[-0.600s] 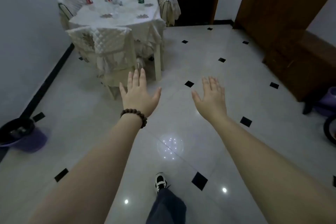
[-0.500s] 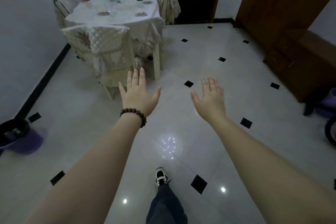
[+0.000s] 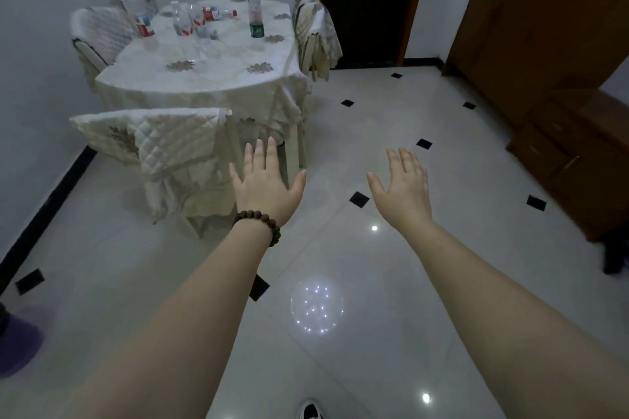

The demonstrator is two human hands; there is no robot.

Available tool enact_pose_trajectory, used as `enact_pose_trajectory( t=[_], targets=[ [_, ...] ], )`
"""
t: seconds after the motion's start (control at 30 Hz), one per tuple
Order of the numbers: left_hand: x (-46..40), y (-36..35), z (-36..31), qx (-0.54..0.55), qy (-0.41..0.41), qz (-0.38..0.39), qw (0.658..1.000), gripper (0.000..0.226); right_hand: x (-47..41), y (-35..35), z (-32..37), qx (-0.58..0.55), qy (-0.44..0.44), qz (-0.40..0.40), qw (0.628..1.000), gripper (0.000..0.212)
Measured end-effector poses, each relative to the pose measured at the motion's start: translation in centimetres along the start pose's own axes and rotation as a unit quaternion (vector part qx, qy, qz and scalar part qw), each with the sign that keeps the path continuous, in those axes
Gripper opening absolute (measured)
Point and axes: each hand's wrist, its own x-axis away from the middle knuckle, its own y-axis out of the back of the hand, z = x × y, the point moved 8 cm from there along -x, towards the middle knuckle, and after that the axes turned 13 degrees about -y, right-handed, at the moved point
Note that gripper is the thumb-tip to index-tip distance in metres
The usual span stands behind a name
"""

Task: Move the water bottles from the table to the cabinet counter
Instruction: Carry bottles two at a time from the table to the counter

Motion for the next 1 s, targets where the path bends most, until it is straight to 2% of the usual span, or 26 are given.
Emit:
enact_pose_trajectory(
  t=[0.37, 0.6, 0.8, 1.0],
  targets=[
    [-16.0, -6.5, 0.5, 0.007, -0.001, 0.001, 1.0, 0.08, -15.8, -4.1, 1.0, -0.011, -0.021, 0.014, 1.0, 0.065],
    [-29.1, -12.1, 0.2, -0.007, 0.028, 0.009, 1.0, 0.081, -30.6, -7.4, 1.4, -0.046, -0.015, 0.039, 0.998, 0.065],
    [-41.7, -14.8, -0.2, -0.011, 0.072, 0.003, 0.997, 0.082, -45.0, -8.8, 3.7, -0.045, 0.024, 0.064, 0.997, 0.064],
    [-49.4, -17.4, 1.6, -0.01, 0.121, -0.001, 0.993, 0.081, -55.3, -11.4, 7.8, -0.042, 0.066, 0.087, 0.993, 0.065]
  ],
)
